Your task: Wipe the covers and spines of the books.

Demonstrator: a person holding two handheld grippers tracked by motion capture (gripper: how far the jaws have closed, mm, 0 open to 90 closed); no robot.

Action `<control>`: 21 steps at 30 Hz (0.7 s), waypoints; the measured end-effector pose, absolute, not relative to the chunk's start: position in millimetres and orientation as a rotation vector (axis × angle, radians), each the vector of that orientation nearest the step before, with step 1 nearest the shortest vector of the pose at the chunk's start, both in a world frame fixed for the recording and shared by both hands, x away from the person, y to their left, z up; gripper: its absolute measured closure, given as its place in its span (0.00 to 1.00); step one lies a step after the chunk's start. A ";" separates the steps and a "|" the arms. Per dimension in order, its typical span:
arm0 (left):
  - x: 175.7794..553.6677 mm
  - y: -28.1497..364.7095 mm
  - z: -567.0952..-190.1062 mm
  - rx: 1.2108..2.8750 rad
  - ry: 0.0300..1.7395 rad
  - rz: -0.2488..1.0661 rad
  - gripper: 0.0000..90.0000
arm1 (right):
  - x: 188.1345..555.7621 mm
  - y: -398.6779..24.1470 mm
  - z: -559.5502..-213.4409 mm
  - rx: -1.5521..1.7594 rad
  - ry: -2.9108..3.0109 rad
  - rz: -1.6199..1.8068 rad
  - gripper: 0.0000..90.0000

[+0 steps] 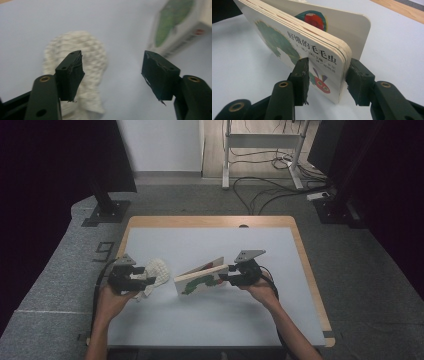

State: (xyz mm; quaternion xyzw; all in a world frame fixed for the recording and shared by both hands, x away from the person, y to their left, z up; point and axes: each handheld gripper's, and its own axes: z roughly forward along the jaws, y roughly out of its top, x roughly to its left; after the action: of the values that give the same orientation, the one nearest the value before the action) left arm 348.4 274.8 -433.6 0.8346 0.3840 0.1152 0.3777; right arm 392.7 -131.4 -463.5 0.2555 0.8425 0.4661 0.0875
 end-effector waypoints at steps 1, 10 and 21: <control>345.5 270.4 -433.5 2.143 0.963 0.284 0.39 | 392.8 -131.5 -463.6 0.760 2.508 1.389 0.60; 336.4 232.6 -441.8 2.194 0.827 0.184 0.48 | 392.1 -131.4 -463.2 0.764 2.509 1.384 0.60; 340.2 207.2 -448.1 2.189 0.774 0.214 0.66 | 391.8 -132.3 -463.0 0.761 2.511 1.384 0.61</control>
State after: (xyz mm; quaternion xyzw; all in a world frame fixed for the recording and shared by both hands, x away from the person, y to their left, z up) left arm 340.2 207.2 -448.1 0.8628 0.3052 0.0842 0.3941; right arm 391.8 -132.3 -463.0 0.2556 0.8433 0.4646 0.0873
